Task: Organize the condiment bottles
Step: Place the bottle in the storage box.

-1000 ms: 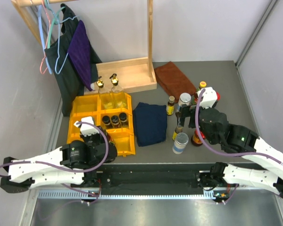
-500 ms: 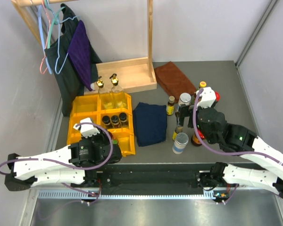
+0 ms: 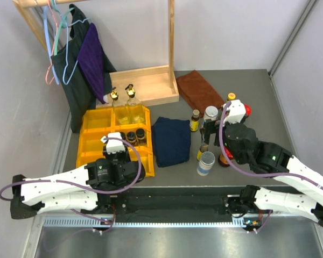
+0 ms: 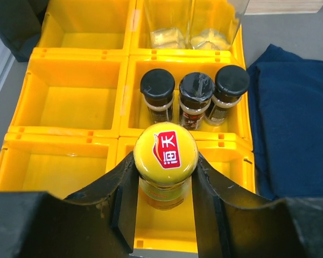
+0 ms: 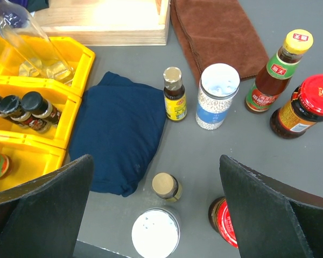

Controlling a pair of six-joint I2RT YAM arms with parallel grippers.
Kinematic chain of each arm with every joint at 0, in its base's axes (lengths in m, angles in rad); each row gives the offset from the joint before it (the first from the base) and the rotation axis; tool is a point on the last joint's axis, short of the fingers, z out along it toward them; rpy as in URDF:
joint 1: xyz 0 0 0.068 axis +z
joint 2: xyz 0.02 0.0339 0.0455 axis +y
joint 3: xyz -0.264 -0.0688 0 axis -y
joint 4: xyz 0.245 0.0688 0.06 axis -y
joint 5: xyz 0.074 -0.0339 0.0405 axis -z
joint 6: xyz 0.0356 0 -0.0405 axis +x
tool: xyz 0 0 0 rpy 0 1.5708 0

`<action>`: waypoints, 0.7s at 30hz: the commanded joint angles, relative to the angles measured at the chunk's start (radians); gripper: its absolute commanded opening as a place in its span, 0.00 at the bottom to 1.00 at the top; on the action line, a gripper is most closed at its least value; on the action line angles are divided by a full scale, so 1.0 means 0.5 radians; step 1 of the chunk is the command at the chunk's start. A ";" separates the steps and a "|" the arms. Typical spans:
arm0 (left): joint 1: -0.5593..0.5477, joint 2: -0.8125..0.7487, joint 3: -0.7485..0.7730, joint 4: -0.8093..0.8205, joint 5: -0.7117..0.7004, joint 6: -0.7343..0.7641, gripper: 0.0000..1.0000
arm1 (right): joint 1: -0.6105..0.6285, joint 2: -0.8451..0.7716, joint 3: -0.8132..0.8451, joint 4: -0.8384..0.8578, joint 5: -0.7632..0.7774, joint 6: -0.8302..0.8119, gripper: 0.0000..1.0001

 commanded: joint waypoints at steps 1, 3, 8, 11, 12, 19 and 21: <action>0.103 -0.047 -0.092 0.375 -0.051 0.290 0.00 | -0.028 -0.016 -0.011 0.057 -0.008 0.024 0.99; 0.155 -0.050 -0.150 0.446 -0.020 0.324 0.00 | -0.025 -0.022 -0.014 0.057 -0.008 0.027 0.99; 0.198 -0.044 -0.214 0.440 -0.011 0.232 0.00 | -0.028 -0.025 -0.018 0.057 -0.015 0.024 0.99; 0.207 -0.044 -0.218 0.434 -0.026 0.208 0.00 | -0.031 -0.025 -0.024 0.063 -0.018 0.030 0.99; 0.211 -0.041 -0.214 0.415 -0.026 0.195 0.02 | -0.031 -0.022 -0.027 0.066 -0.021 0.033 0.99; 0.214 -0.044 -0.172 0.286 -0.042 0.063 0.68 | -0.034 -0.019 -0.024 0.057 -0.033 0.033 0.99; 0.214 -0.053 -0.147 0.283 -0.042 0.075 0.87 | -0.037 -0.010 -0.018 0.045 -0.036 0.039 0.99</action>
